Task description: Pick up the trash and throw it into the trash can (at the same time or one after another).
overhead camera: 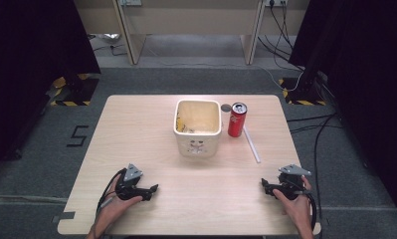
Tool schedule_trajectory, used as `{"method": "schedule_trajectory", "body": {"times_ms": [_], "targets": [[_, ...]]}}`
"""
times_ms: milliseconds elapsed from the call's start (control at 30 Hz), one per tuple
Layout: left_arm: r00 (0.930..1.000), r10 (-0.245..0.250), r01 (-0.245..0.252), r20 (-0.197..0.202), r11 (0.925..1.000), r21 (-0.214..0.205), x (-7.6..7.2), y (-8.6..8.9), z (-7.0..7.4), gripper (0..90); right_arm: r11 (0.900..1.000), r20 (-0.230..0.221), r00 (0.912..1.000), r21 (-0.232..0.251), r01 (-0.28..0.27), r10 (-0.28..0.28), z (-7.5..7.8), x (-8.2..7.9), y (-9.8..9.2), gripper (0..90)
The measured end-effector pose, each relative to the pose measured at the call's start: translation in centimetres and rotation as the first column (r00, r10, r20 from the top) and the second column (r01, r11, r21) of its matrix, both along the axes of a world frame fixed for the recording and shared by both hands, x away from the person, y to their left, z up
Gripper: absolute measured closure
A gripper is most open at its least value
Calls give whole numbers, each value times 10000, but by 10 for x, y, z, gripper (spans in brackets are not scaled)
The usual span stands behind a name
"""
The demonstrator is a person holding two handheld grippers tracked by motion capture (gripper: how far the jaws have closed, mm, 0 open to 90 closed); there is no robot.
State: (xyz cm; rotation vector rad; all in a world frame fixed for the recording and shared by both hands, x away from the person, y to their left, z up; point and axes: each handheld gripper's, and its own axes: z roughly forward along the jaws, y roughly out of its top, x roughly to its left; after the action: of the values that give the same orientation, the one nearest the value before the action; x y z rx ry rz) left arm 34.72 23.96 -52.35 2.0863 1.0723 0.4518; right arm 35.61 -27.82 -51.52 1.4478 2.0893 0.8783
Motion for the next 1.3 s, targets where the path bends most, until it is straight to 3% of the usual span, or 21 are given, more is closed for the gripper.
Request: {"method": "schedule_trajectory", "body": {"times_ms": [267,567,833,1167,1300], "targets": [[10000,2,-2,6,10000,-1,0,0,0,133,9999,51,9999,66,87,-87,1,1,0,165],[10000,-3,3,-18,10000,17,0,0,0,133,9998,625,9980,165,110,-120,15,7,3,156],[10000,-4,4,-18,10000,16,0,0,0,133,9997,1015,9946,-89,-225,233,38,27,17,203],[10000,-5,5,-19,10000,13,0,0,0,133,9995,909,9954,-66,-310,314,43,54,29,239],[10000,-4,4,-19,10000,12,0,0,0,134,9978,862,9940,-83,-664,668,44,65,35,343]]}}
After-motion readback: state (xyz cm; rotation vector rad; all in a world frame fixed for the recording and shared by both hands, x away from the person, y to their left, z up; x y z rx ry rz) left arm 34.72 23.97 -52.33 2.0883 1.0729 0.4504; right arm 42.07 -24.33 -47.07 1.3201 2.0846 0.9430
